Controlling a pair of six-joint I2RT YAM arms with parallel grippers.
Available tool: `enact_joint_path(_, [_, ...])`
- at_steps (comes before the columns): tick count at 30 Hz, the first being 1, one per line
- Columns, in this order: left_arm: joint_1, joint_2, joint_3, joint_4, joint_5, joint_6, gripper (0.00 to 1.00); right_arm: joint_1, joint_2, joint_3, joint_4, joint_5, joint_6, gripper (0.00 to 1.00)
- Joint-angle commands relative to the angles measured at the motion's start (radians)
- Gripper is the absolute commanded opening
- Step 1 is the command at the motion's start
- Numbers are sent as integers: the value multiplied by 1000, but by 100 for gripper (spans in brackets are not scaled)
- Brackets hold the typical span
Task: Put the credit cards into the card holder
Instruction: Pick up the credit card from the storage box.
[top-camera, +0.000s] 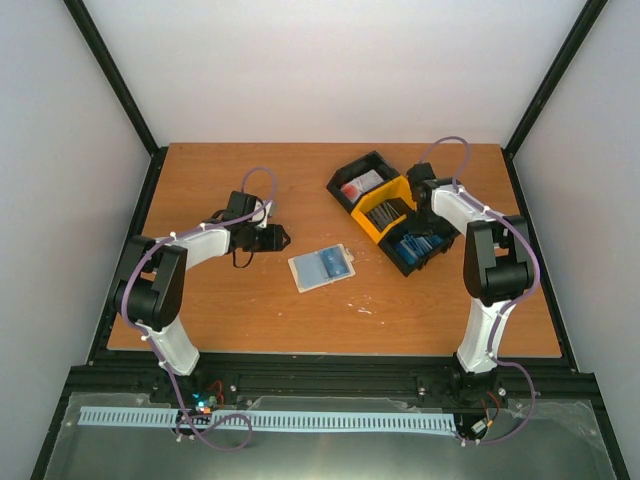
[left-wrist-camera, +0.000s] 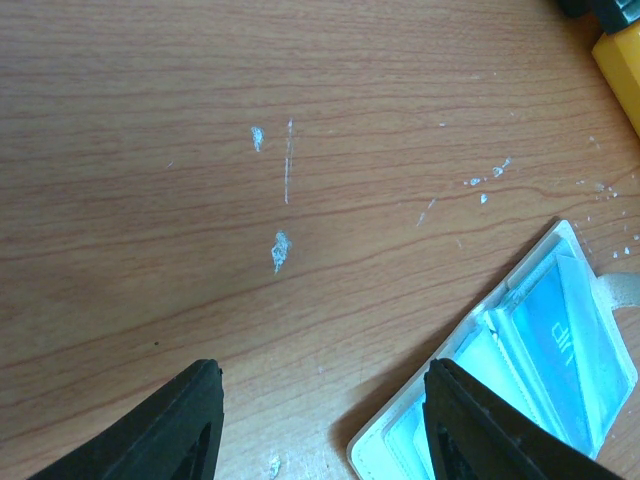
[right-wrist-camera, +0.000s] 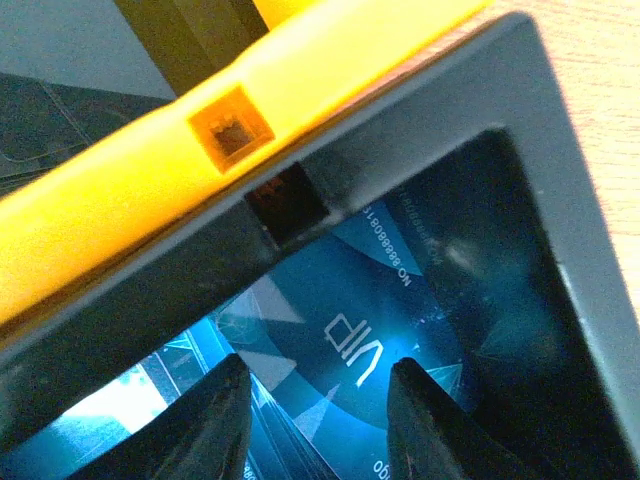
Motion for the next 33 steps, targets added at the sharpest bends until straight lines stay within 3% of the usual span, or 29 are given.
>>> enact_joint_path(1, [7, -29, 3, 30, 5, -1, 56, -9, -45, 18, 9, 72, -4, 37])
enact_joint_path(7, [7, -30, 1, 32, 6, -2, 56, -8, -67, 4, 23, 107, -18, 32])
enact_joint_path(16, [7, -27, 1, 32, 10, 1, 56, -7, -54, -46, 58, 172, -71, 14])
enact_joint_path(24, [7, -30, 3, 28, 11, 9, 56, -5, -28, -59, 83, 248, -114, 15])
enact_joint_path(28, [7, -32, 13, 22, 14, 16, 56, 0, -29, -45, 84, 250, -137, 3])
enact_joint_path(33, [7, -45, 35, 12, 16, 32, 56, 42, -102, -48, 76, 246, -155, 3])
